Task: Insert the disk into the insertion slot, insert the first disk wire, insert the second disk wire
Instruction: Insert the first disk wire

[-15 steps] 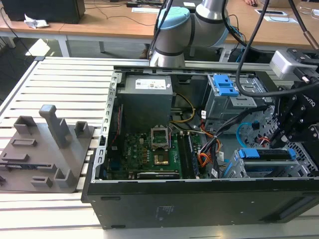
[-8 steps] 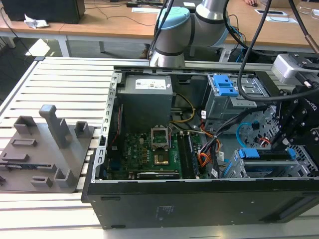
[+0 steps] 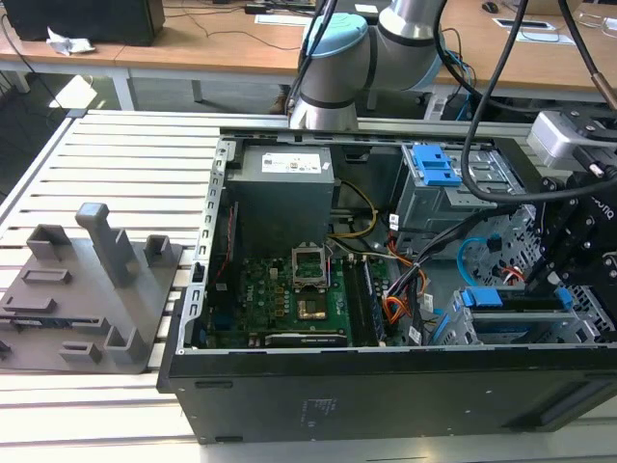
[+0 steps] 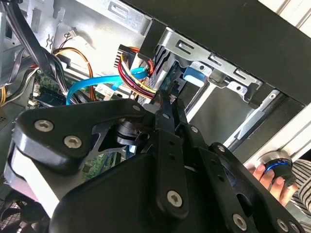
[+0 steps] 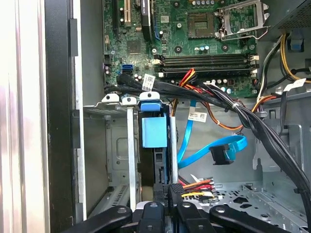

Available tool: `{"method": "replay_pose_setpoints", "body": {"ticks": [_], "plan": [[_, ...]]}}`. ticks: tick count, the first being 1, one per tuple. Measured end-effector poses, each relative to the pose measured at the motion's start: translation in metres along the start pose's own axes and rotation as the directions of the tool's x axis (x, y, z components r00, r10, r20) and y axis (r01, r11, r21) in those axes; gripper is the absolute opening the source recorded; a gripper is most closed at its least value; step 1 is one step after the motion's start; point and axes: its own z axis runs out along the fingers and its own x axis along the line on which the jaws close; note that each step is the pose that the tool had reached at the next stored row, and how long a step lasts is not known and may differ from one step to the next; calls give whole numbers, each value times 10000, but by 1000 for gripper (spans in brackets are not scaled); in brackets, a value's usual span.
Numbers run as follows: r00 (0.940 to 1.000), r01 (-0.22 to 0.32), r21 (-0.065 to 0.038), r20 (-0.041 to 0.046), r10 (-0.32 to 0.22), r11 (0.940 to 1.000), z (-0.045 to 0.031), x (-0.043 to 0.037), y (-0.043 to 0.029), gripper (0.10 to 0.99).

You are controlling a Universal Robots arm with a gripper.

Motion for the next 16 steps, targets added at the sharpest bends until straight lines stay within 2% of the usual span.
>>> {"method": "replay_pose_setpoints", "body": {"ticks": [16], "plan": [[10000,1,-1,12,-1,10000,38,2,-22,176]]}}
